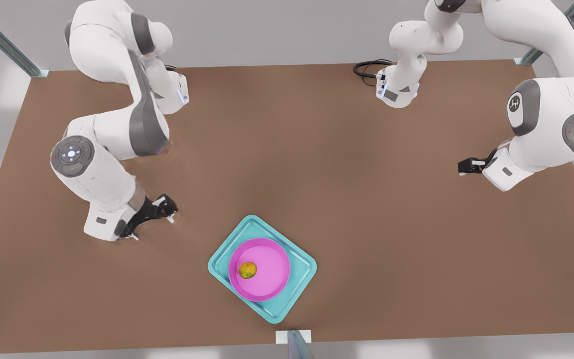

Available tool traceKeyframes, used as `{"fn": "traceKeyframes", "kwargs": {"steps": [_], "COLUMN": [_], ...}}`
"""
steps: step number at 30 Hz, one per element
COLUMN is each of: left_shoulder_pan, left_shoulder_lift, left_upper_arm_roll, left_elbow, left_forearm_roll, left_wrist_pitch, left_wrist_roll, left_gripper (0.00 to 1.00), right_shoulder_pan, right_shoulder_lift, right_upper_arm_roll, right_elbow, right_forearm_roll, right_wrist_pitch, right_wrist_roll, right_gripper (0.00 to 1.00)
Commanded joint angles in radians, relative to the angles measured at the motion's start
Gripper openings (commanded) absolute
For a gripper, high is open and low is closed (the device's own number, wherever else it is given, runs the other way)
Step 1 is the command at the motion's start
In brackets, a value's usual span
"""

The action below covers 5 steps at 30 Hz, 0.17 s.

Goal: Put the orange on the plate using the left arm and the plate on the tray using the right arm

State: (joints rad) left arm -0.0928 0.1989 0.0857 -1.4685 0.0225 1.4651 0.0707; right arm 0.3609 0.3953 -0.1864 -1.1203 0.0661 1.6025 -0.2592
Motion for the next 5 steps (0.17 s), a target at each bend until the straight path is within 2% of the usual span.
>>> {"fn": "traceKeyframes", "kwargs": {"steps": [1, 3, 5], "left_shoulder_pan": [0.001, 0.001, 0.001], "left_shoulder_lift": [-0.001, -0.001, -0.001], "left_upper_arm_roll": [0.0, 0.0, 0.0], "left_elbow": [0.0, 0.0, 0.0], "left_forearm_roll": [0.001, 0.001, 0.001], "left_wrist_pitch": [-0.002, -0.002, -0.003], "left_wrist_roll": [0.003, 0.004, 0.004], "left_gripper": [1.0, 1.0, 1.0], "right_shoulder_pan": [-0.036, -0.063, -0.069], "right_shoulder_lift": [-0.15, -0.25, -0.266], "right_upper_arm_roll": [0.027, 0.059, 0.067], "right_elbow": [-0.125, -0.26, -0.276], "right_forearm_roll": [-0.121, -0.141, -0.141], "right_wrist_pitch": [-0.296, -0.21, -0.208], "right_wrist_roll": [0.037, 0.071, 0.072], "right_gripper": [1.0, 1.0, 1.0]}}
